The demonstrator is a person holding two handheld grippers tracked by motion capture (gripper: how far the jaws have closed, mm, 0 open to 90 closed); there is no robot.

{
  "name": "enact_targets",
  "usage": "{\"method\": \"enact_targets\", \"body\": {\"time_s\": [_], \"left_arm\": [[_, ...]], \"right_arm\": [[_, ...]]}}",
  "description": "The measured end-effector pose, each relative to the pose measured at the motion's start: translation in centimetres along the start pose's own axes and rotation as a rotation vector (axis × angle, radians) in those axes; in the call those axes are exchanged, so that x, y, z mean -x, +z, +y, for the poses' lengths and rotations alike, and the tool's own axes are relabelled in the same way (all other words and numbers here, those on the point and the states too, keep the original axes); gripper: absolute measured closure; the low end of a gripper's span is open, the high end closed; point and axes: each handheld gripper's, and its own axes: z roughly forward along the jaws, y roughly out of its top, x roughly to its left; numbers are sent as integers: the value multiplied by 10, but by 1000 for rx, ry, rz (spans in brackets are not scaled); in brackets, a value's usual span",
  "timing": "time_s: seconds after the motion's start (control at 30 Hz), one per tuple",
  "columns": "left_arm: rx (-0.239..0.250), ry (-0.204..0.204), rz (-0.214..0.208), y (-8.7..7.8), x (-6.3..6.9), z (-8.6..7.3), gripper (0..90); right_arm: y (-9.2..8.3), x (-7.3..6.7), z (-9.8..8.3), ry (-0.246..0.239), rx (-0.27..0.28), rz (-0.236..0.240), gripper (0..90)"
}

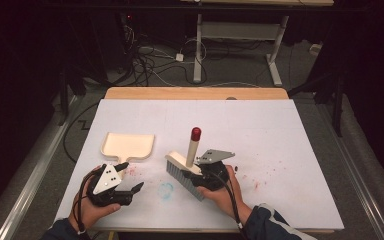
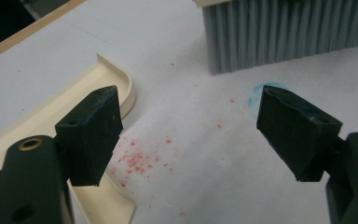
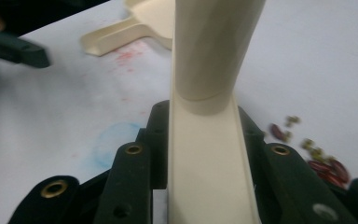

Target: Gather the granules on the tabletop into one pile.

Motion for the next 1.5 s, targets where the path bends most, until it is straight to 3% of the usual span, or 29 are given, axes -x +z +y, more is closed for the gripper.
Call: {"method": "enact_targets", "body": {"time_s": [0.1, 0.27, 0.33, 0.47, 0.57, 0.77, 0.87, 0.9, 0.93, 1.0, 1.1, 1.23, 1.3, 1.37, 1.5], "left_arm": [[-2, 2, -5, 1, 2, 0, 213], [-9, 6, -12, 2, 3, 1, 213], [-10, 7, -13, 2, 3, 1, 213], [-10, 9, -13, 2, 3, 1, 213], [-8, 13, -10, 2, 4, 1, 213], [-12, 14, -6, 2, 4, 1, 213], [-17, 18, -5, 2, 4, 1, 213], [-19, 21, -5, 2, 4, 1, 213], [-20, 22, -5, 2, 4, 1, 213], [-20, 21, -4, 3, 5, 1, 213], [-25, 23, -8, 5, 6, 2, 213], [-32, 31, -13, 7, 7, 3, 213], [-34, 35, -14, 7, 8, 3, 213], [-37, 40, -18, 8, 8, 3, 215], [-45, 44, -26, 11, 9, 3, 215]], "right_arm": [[-2, 14, -2, 64, -3, -33, 671], [-11, 27, -3, 91, 8, -90, 672], [-15, 31, -4, 97, 5, -111, 672], [-21, 34, -5, 104, 0, -103, 672], [-28, 34, -2, 70, 22, -116, 673], [-56, 35, 7, -2, 50, -63, 672], [-74, 34, 5, -108, 50, 12, 672], [-74, 34, 5, -108, 50, 12, 672], [-85, 32, 0, -200, 34, 61, 672], [-95, 30, -7, -279, 4, 91, 672], [-105, 31, -22, -331, -34, 166, 672], [-103, 37, -37, -368, -113, 210, 672], [-101, 40, -39, -369, -122, 215, 672], [-98, 55, -40, -325, -116, 212, 672], [-91, 73, -36, -290, -107, 208, 670]]}}
